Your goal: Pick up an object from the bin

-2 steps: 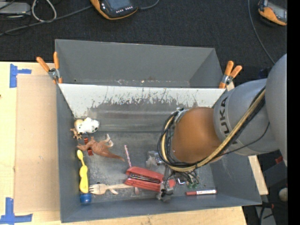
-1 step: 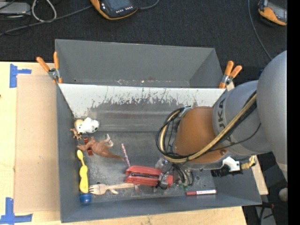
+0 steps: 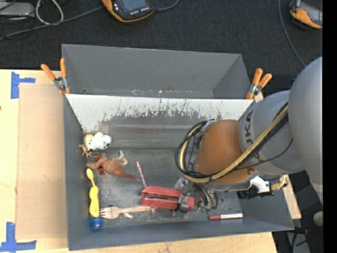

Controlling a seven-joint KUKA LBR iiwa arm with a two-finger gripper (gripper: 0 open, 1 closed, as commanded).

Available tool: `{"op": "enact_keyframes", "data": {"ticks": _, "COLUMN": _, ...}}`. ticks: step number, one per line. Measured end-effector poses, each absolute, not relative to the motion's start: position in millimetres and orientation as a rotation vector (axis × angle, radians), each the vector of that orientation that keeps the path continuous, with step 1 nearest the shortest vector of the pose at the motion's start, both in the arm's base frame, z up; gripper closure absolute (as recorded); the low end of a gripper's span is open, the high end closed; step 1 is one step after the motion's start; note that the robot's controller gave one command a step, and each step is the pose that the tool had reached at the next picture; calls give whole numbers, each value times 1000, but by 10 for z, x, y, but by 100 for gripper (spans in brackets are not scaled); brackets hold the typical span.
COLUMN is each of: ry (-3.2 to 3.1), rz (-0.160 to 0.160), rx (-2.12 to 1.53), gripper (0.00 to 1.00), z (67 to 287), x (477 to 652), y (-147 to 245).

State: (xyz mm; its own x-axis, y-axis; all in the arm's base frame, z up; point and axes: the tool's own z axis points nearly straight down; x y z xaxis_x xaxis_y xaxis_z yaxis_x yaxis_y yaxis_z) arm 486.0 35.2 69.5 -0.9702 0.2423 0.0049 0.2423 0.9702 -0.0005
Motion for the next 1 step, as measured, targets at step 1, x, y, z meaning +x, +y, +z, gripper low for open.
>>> {"op": "enact_keyframes", "data": {"ticks": 1, "ry": -3109, "rz": 2, "rx": -349, "gripper": 100, "z": 1413, "x": 4759, "y": 425}}
